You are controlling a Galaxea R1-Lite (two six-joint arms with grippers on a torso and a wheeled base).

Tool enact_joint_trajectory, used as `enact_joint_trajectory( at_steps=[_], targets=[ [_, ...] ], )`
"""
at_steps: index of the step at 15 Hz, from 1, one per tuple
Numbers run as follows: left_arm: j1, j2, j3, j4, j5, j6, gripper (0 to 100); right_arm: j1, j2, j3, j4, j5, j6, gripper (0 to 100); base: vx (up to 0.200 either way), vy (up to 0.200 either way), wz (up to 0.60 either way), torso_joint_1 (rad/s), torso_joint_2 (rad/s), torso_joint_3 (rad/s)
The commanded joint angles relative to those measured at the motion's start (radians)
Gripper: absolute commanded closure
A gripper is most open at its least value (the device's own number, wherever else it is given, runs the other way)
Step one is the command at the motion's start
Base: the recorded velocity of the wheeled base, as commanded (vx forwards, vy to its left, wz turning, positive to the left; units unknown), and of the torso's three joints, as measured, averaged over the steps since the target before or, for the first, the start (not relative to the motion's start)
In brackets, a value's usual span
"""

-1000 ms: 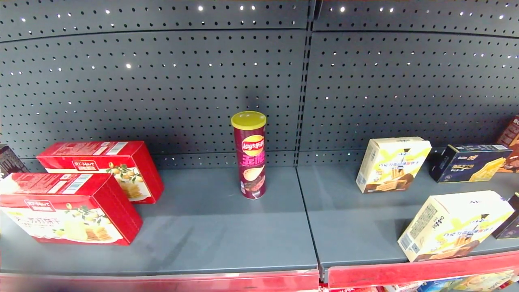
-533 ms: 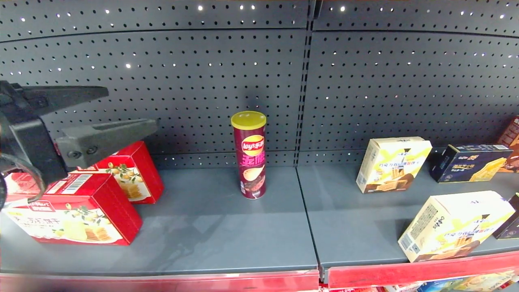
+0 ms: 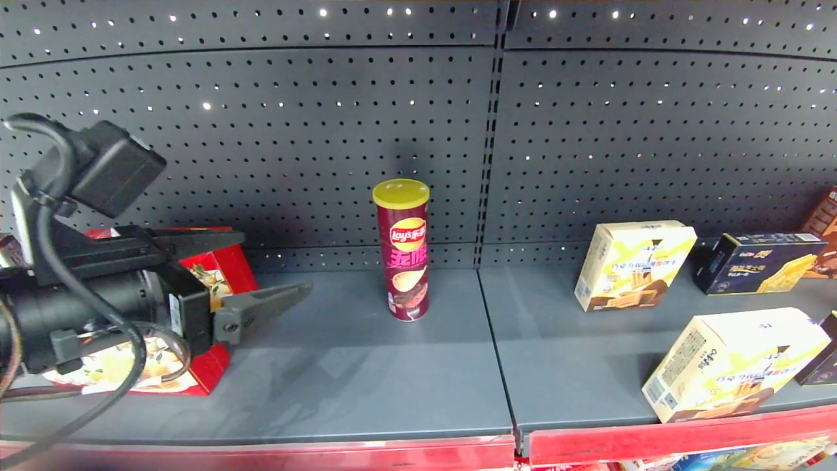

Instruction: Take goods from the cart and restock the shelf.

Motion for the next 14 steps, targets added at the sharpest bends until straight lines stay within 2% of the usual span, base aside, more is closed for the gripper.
enact_joint_trajectory(
  at_steps=[1,6,11,14],
  targets=[
    [-0.007,0.114,0.002,-0.055,-0.002,-0.001,0,-0.001,0.009,0.005,-0.004,0.006,-0.001,100,0.0,0.0,0.0,0.0,0.0,0.0],
    [-0.019,0.263,-0.021,-0.083,-0.001,-0.003,0,-0.001,0.021,0.002,-0.005,0.003,-0.002,100,0.0,0.0,0.0,0.0,0.0,0.0],
    [-0.03,0.447,-0.187,-0.085,0.006,-0.01,0,0.001,0.071,0.0,-0.039,0.003,-0.004,100,0.0,0.0,0.0,0.0,0.0,0.0],
    [-0.042,0.516,-0.251,-0.085,0.024,-0.01,0,0.001,0.078,0.002,-0.039,0.0,-0.004,100,0.0,0.0,0.0,0.0,0.0,0.0]
  ],
)
